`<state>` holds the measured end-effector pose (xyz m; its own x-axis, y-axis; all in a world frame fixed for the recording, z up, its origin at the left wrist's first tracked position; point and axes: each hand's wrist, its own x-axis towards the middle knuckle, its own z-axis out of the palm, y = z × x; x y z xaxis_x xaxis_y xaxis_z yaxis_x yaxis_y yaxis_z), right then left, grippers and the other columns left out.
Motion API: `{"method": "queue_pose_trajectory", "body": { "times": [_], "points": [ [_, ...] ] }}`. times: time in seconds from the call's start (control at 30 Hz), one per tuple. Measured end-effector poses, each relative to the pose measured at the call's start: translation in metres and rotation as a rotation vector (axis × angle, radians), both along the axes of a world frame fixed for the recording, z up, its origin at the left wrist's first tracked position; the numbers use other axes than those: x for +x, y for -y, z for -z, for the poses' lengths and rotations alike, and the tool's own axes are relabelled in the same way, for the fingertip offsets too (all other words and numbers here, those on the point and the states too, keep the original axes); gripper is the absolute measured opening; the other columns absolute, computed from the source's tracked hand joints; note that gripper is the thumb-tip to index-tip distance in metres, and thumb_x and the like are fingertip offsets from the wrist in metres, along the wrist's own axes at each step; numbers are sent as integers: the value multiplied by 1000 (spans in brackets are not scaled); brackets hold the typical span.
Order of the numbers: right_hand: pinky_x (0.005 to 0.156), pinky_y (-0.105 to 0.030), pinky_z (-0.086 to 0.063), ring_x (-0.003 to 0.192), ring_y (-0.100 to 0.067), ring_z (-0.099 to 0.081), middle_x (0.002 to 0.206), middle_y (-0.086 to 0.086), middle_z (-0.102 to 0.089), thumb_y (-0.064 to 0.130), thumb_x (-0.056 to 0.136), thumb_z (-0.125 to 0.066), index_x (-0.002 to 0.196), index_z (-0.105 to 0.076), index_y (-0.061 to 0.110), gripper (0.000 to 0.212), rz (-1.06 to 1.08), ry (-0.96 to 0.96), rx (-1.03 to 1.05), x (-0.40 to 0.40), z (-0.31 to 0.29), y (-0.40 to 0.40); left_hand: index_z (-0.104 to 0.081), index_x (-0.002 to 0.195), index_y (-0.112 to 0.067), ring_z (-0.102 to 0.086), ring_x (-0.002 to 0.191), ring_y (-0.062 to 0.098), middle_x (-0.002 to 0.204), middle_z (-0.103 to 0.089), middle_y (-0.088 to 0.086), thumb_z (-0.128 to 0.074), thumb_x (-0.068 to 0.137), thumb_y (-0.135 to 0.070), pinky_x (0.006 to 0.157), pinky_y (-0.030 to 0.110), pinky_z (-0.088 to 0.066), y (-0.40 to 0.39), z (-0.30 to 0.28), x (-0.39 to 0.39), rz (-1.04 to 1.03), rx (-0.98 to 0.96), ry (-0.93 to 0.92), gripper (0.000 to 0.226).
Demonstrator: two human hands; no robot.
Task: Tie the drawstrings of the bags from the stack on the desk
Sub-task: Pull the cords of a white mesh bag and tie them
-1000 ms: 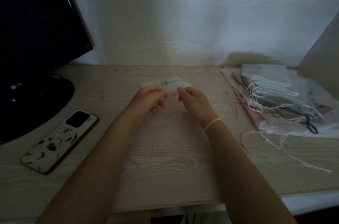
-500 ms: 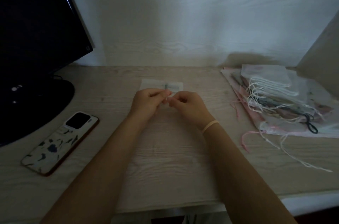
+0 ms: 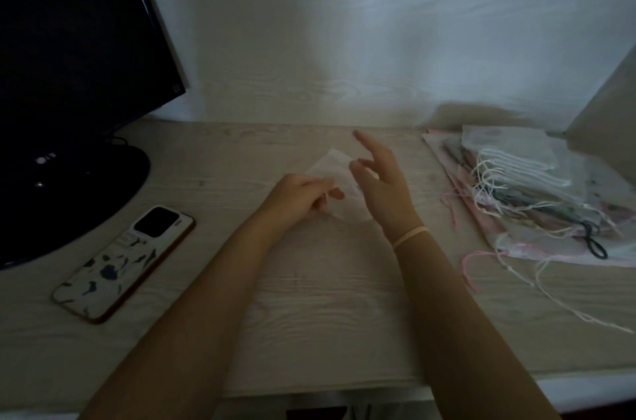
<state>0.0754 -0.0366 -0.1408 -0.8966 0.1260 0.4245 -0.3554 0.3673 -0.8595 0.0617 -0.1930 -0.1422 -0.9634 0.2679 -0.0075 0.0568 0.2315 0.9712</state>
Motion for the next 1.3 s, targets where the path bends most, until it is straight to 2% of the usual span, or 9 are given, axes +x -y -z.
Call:
{"method": "queue_pose_trajectory", "body": {
  "times": [0.1,0.17,0.4,0.5,0.63,0.8,1.03,1.2,1.3],
  "points": [
    [80,-25,-52,86,-6,-65,93,6,-69,6,82,-70,93,-72,23,21,-52,67,97,-1,1,5,-69,73,-10,-40,42,12,55,-56,1,-52,97,-24,35,15,-26,1,-4,-1,-79,121,90,33],
    [77,-28,-54,79,-4,-66,82,11,-70,9,80,-73,87,-72,28,20,-96,78,153,-1,4,10,-64,70,-9,-37,39,13,57,-57,5,-50,96,-22,34,14,-22,2,-7,-1,-106,112,104,32],
    [72,-29,-51,70,-8,-62,76,1,-70,9,77,-76,78,-72,16,8,0,110,102,-4,4,4,-71,87,-10,-45,46,10,62,-65,-2,-56,94,-19,42,16,-33,7,0,-5,-113,117,24,19],
    [73,-29,-53,73,-4,-62,78,8,-67,11,78,-75,78,-66,22,14,-18,108,132,-3,3,6,-67,98,-7,-49,51,11,72,-69,3,-60,94,-15,50,21,-40,9,3,-8,-176,102,-54,12],
    [66,-12,-45,85,-9,-65,88,1,-68,11,73,-79,86,-57,17,26,-76,81,119,1,4,14,-54,89,-17,-55,52,9,66,-66,1,-66,90,-14,56,25,-43,4,6,-7,-175,14,-159,12],
    [58,-7,-39,58,2,-54,67,-1,-64,6,70,-80,78,-57,12,25,-11,81,202,1,3,15,-51,77,-24,-69,77,22,76,-72,7,-76,80,-23,72,36,-52,3,9,-9,-261,-96,-200,25],
    [57,-17,-41,62,-18,-58,66,-6,-64,10,72,-78,73,-59,12,20,95,-51,306,3,2,18,-55,73,-15,-71,61,20,69,-72,11,-81,75,-16,60,34,-58,3,4,-7,-302,50,-171,27],
    [59,-24,-44,61,-18,-57,66,-5,-64,9,72,-78,74,-60,11,18,141,-92,319,3,1,13,-55,80,-20,-68,72,12,78,-71,0,-81,73,-13,73,29,-55,2,2,-5,-188,-8,-163,28],
    [62,-23,-44,64,-14,-57,70,-2,-66,10,74,-75,77,-64,12,12,141,-102,395,1,4,12,-54,76,-23,-63,68,8,75,-69,-4,-82,72,-10,68,27,-53,1,5,-4,-191,-43,-213,30]
  ]
}}
